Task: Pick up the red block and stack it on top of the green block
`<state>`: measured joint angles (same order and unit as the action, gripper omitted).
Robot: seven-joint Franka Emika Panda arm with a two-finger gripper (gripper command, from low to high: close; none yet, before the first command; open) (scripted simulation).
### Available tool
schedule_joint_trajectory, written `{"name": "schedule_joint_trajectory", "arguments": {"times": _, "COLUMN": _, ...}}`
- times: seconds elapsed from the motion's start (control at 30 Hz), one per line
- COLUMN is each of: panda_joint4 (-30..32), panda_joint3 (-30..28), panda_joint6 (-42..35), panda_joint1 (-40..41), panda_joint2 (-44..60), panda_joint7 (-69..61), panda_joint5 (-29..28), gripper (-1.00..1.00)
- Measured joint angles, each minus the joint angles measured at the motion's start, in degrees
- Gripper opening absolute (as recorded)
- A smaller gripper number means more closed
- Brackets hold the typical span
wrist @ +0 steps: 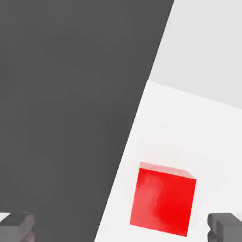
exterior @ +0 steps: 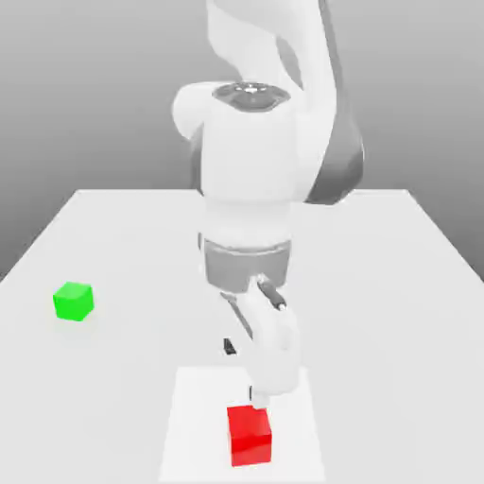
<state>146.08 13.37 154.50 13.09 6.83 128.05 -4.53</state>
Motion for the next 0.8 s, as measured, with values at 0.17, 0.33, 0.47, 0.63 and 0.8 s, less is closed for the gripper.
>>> {"name": "schedule_joint_trajectory", "arguments": {"times": 0.17, "panda_joint4": -0.6, "panda_joint3": -4.1, "panda_joint6": 7.2, "panda_joint1": -3.4, "panda_joint2": 9.8, "panda_joint7": 6.1, "panda_joint5": -3.7, "gripper": 0.00}}
{"name": "schedule_joint_trajectory", "arguments": {"times": 0.33, "panda_joint4": -1.1, "panda_joint3": -5.6, "panda_joint6": 10.0, "panda_joint1": -4.6, "panda_joint2": 13.0, "panda_joint7": 7.2, "panda_joint5": -5.2, "gripper": -1.00}}
{"name": "schedule_joint_trajectory", "arguments": {"times": 0.47, "panda_joint4": -1.1, "panda_joint3": -5.8, "panda_joint6": 10.0, "panda_joint1": -4.8, "panda_joint2": 12.9, "panda_joint7": 7.2, "panda_joint5": -5.1, "gripper": -1.00}}
{"name": "schedule_joint_trajectory", "arguments": {"times": 0.63, "panda_joint4": 0.4, "panda_joint3": -3.2, "panda_joint6": 2.5, "panda_joint1": -3.0, "panda_joint2": 3.8, "panda_joint7": 3.7, "panda_joint5": -0.3, "gripper": -1.00}}
{"name": "schedule_joint_trajectory", "arguments": {"times": 0.8, "panda_joint4": 5.3, "panda_joint3": -11.6, "panda_joint6": 0.5, "panda_joint1": 7.1, "panda_joint2": -3.4, "panda_joint7": 9.3, "panda_joint5": -1.7, "gripper": -1.00}}
